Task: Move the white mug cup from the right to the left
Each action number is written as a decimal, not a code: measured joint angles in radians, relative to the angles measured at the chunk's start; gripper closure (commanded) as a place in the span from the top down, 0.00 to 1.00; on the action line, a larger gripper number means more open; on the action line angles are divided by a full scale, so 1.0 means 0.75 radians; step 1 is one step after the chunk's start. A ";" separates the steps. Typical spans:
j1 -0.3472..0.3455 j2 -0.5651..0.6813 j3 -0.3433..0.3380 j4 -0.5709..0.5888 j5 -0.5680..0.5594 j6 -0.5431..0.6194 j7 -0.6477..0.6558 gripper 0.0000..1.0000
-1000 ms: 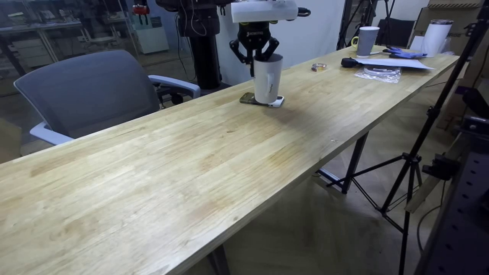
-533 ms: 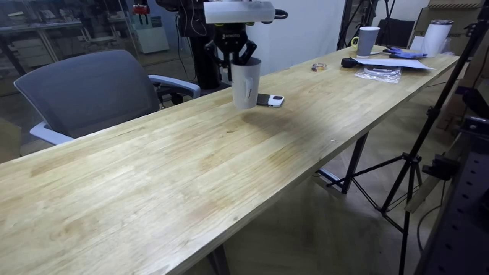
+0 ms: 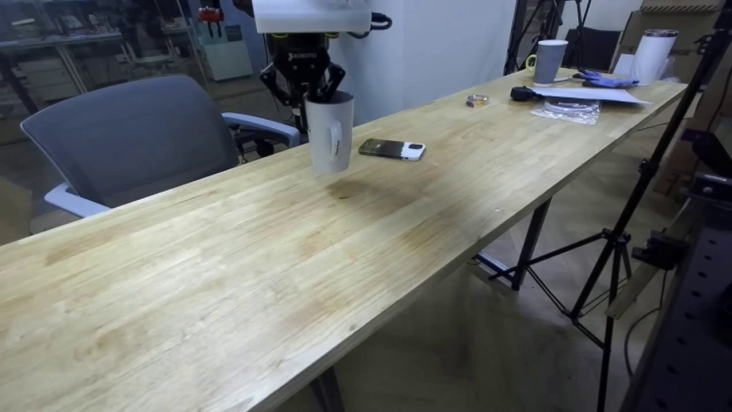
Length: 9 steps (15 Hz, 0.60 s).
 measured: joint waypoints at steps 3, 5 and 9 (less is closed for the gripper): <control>0.028 0.001 0.013 -0.009 -0.003 -0.001 0.000 0.02; 0.048 0.002 0.017 -0.020 -0.004 -0.001 0.000 0.02; 0.083 0.010 0.018 -0.052 -0.010 0.003 0.000 0.02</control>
